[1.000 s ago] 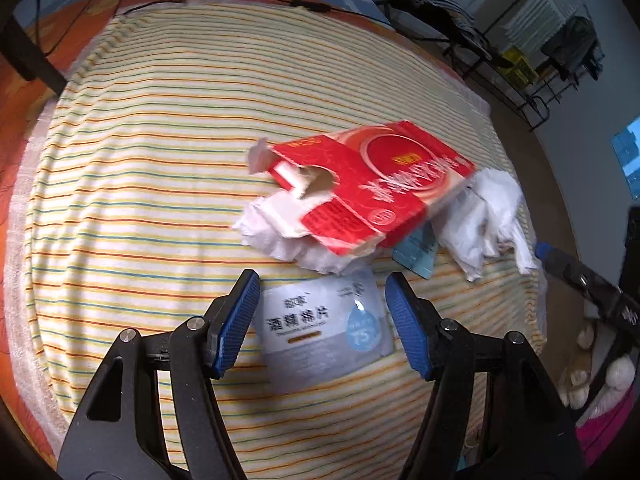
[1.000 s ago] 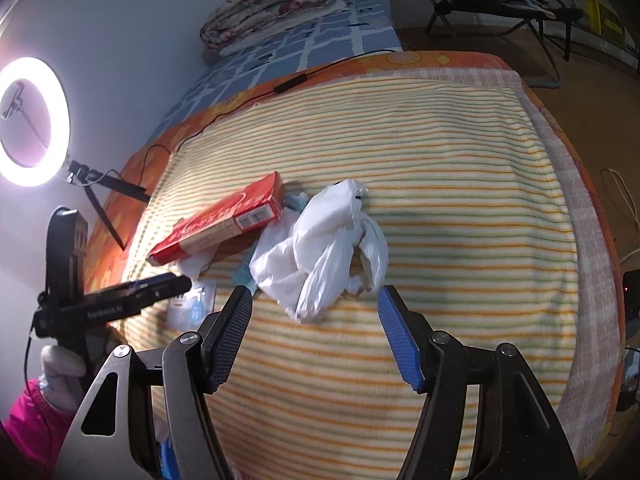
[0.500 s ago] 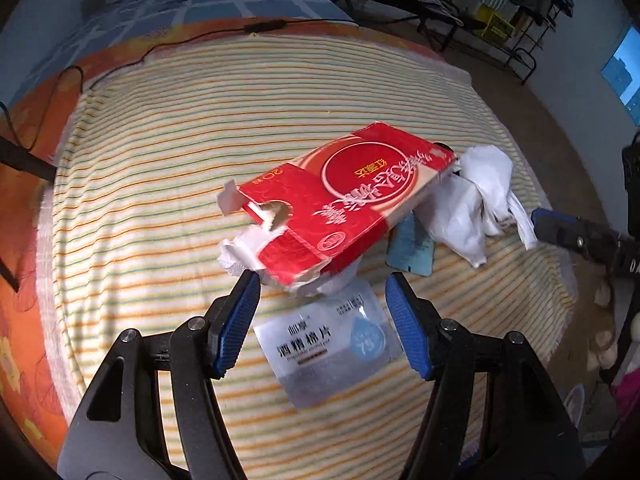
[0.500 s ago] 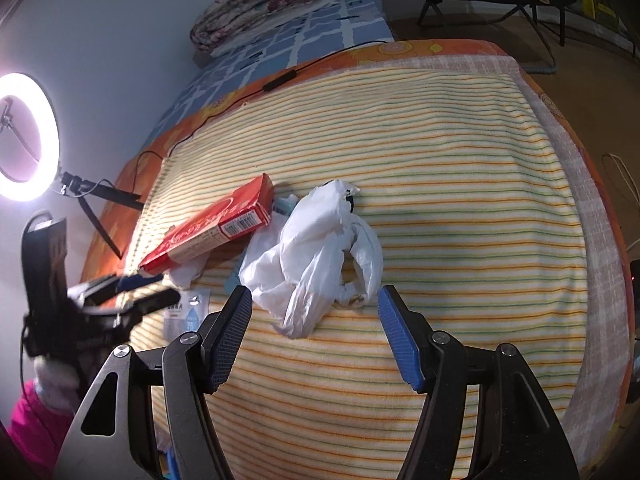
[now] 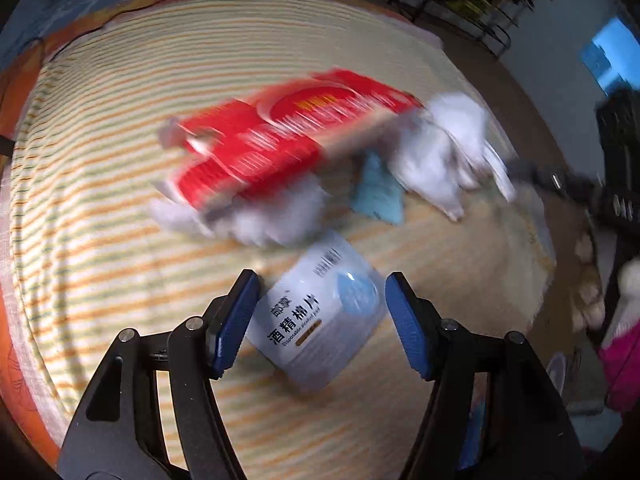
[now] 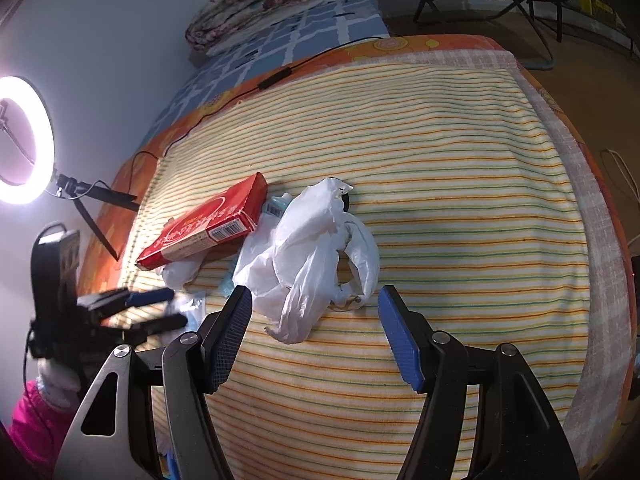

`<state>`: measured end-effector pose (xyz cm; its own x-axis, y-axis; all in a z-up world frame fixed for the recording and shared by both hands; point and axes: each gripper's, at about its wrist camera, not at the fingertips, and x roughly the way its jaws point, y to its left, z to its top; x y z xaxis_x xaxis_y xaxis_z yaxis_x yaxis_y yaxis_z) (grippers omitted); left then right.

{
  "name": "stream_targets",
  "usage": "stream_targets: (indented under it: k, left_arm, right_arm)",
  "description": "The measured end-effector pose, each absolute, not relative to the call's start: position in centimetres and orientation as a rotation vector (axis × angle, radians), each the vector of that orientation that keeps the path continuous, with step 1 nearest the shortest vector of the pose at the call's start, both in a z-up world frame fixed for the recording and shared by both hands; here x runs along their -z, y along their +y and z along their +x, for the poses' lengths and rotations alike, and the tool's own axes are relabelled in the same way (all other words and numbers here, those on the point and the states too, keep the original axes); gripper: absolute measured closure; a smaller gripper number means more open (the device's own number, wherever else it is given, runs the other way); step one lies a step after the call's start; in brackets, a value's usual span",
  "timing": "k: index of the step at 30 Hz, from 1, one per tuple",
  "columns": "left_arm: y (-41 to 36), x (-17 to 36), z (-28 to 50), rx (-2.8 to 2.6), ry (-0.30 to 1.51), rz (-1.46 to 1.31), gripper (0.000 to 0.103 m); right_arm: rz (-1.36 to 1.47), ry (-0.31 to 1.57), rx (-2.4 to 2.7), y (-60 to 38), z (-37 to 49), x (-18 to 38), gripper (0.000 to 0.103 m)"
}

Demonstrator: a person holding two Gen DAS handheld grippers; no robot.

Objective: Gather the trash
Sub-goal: 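Grasp the white alcohol-pad sachet with the left tool while the right tool grasps the white tissues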

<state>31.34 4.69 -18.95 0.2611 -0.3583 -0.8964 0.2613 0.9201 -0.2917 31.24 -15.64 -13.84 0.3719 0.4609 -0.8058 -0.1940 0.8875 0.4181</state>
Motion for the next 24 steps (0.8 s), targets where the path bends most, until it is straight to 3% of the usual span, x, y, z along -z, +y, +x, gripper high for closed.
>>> stream_targets:
  k: [8, 11, 15, 17, 24]
  left_arm:
    - [0.1, 18.6, 29.1, 0.414, 1.239, 0.161, 0.036]
    - [-1.1, 19.2, 28.9, 0.381, 1.246, 0.236, 0.028]
    - [-1.6, 19.4, 28.5, 0.363, 1.218, 0.259, 0.028]
    - [-1.3, 19.3, 28.2, 0.358, 1.209, 0.240, 0.034]
    - [0.4, 18.7, 27.1, 0.341, 1.189, 0.159, 0.048]
  right_arm:
    - [0.277, 1.118, -0.435, -15.4, 31.6, 13.9, 0.038]
    - [0.292, 1.122, -0.431, -15.2, 32.1, 14.0, 0.038]
    - [0.316, 1.125, -0.416, -15.1, 33.2, 14.3, 0.038]
    - [0.304, 1.130, -0.406, -14.9, 33.8, 14.5, 0.033]
    - [0.293, 1.139, -0.383, -15.0, 35.1, 15.0, 0.033]
